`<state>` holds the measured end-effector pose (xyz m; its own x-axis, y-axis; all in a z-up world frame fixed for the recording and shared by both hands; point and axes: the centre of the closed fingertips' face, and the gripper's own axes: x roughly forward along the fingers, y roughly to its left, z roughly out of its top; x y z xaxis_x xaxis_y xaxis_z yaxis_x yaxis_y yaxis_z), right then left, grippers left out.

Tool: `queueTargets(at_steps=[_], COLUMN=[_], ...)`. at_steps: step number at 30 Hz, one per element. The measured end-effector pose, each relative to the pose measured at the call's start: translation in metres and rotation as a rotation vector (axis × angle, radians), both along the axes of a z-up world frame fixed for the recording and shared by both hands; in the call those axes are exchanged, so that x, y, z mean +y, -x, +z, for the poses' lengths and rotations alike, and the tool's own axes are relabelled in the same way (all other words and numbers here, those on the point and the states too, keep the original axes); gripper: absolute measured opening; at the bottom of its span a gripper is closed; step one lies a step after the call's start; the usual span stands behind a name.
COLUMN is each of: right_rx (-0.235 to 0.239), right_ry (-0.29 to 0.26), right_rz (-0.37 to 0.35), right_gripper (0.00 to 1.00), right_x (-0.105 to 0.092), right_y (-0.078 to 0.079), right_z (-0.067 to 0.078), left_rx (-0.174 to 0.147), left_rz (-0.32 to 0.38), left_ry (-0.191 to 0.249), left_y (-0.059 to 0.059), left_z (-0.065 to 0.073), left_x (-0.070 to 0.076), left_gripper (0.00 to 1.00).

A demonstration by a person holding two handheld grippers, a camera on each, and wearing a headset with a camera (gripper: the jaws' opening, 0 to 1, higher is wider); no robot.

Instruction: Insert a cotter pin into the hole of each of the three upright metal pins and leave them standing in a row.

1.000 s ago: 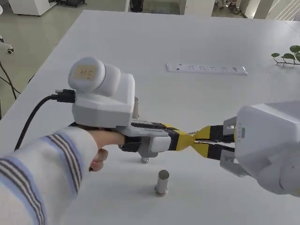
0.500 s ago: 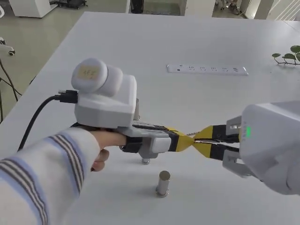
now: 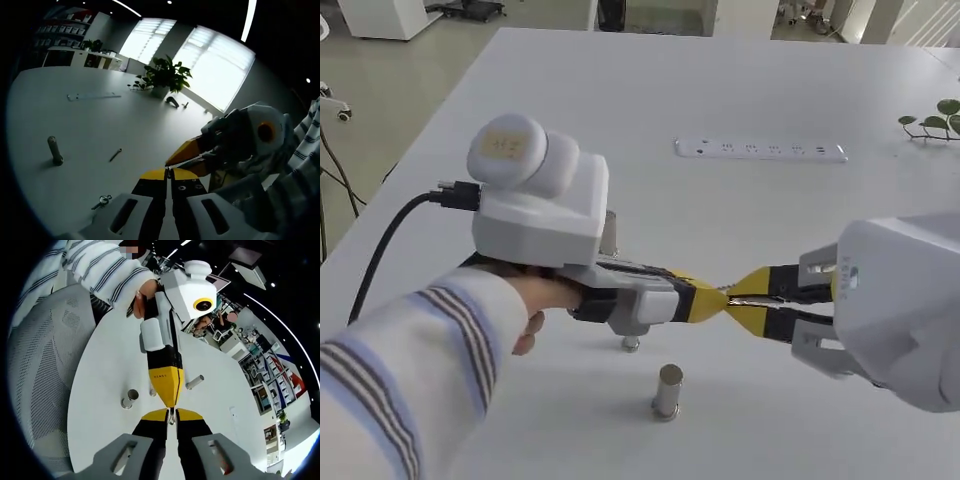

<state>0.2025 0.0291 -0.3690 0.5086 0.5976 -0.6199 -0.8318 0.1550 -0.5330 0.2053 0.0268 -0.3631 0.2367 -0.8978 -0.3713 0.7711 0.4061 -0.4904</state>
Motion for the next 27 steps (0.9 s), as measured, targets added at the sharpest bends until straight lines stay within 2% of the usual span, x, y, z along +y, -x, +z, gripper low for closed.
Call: queueTargets(at_steps=[1, 3, 5, 6, 7, 8, 9, 10, 12, 14, 17, 20, 21, 23, 27], right_rx=[0.007, 0.035, 0.053, 0.086, 0.098, 0.114, 0.154, 0.216, 0.267, 0.316, 0.349, 0.371, 0.389, 0.417, 0.42], right_ry=[-0.012, -0.022, -0.002, 0.007, -0.003, -0.02, -0.045, -0.094, -0.173, -0.22, -0.238, -0.246, -0.259, -0.3, -0.3], right_rz=[-0.005, -0.023, -0.032, -0.049, -0.054, -0.058, -0.067, -0.081, -0.087, -0.085, -0.069, -0.043, -0.032, -0.018, -0.007], right_gripper=[0.08, 0.2, 0.2, 0.2, 0.22, 0.23, 0.24, 0.25, 0.25, 0.24, 0.21, 0.17, 0.16, 0.12, 0.06], right_x=[0.0, -0.003, -0.009, -0.014, -0.015, -0.016, -0.015, -0.014, -0.01, -0.009, -0.009, -0.005, -0.002, 0.004, 0.007], right_y=[-0.001, -0.002, -0.004, -0.004, -0.005, -0.005, -0.003, -0.001, -0.002, -0.002, -0.004, 0.0, 0.004, 0.008, 0.011], right_z=[0.001, 0.0, -0.004, -0.009, -0.01, -0.01, -0.011, -0.011, -0.006, -0.002, 0.0, 0.001, 0.002, 0.005, 0.004], left_rx=[-0.006, -0.057, -0.118, -0.167, -0.194, -0.232, -0.257, -0.293, -0.377, -0.414, -0.49, -0.509, -0.525, -0.527, -0.544], left_rz=[-0.001, -0.004, -0.012, -0.022, -0.028, -0.049, -0.062, -0.072, -0.118, -0.141, -0.196, -0.222, -0.237, -0.241, -0.259], left_ry=[0.001, 0.002, -0.005, -0.002, -0.002, 0.001, 0.005, 0.004, -0.004, -0.012, -0.021, -0.034, -0.041, -0.043, -0.052], left_y=[0.0, -0.003, -0.006, -0.007, -0.007, -0.005, -0.003, -0.003, 0.001, 0.004, 0.01, 0.014, 0.015, 0.016, 0.018], left_z=[0.001, 0.006, 0.01, 0.015, 0.017, 0.021, 0.023, 0.025, 0.029, 0.03, 0.032, 0.029, 0.028, 0.028, 0.026], left_x=[0.001, 0.003, 0.005, 0.006, 0.007, 0.006, 0.006, 0.006, 0.006, 0.006, 0.005, 0.005, 0.005, 0.005, 0.005], left_gripper=[0.0, 0.0, 0.0, 0.0, 0.0, 0.0, 0.0, 0.0, 0.0, 0.0, 0.0, 0.0, 0.0, 0.0, 0.0])
